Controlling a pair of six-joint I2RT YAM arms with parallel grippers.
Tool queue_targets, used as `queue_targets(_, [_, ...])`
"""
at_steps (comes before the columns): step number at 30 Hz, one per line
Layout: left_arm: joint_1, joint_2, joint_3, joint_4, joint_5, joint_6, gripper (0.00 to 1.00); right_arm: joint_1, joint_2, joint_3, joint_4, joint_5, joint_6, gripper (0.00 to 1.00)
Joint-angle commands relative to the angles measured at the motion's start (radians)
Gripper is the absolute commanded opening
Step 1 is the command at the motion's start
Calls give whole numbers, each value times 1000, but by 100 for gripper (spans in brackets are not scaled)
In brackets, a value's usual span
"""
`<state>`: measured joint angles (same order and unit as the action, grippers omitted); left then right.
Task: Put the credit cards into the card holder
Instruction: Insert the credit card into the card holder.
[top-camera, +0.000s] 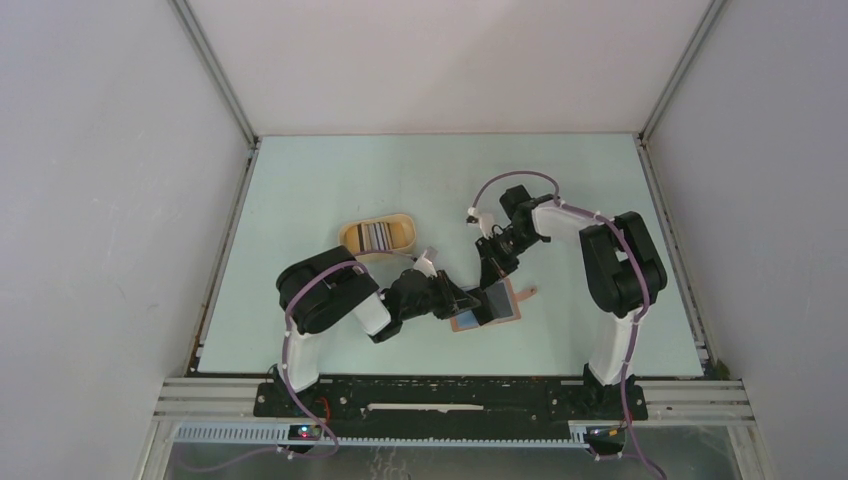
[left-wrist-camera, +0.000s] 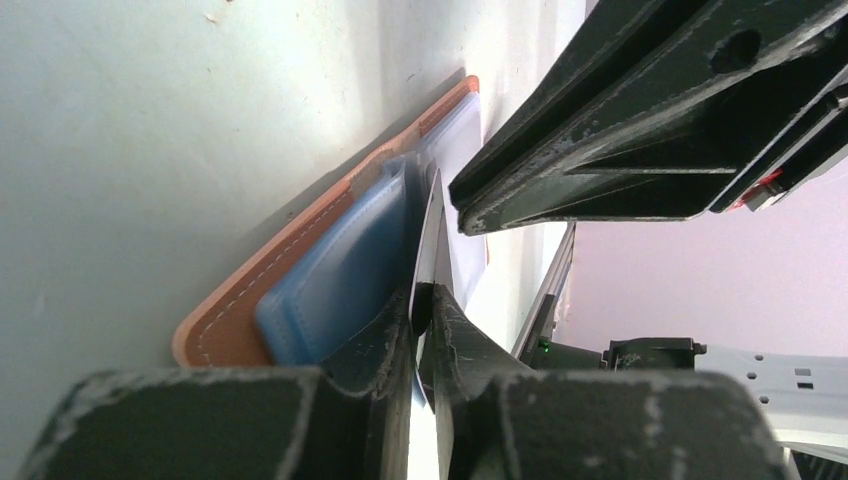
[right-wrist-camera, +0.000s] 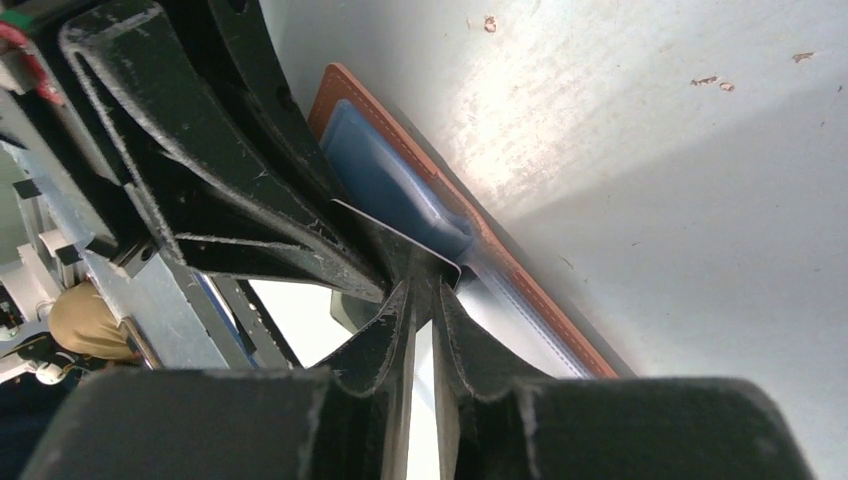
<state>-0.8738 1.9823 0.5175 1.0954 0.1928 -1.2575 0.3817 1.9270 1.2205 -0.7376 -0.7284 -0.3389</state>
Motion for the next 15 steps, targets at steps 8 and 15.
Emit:
queue_targets(8, [19, 0, 13, -126, 41, -4, 16, -39, -186, 2, 2, -62, -67, 21])
queue_targets(15, [25, -7, 32, -191, 84, -34, 16, -34, -221, 1, -2, -67, -76, 21])
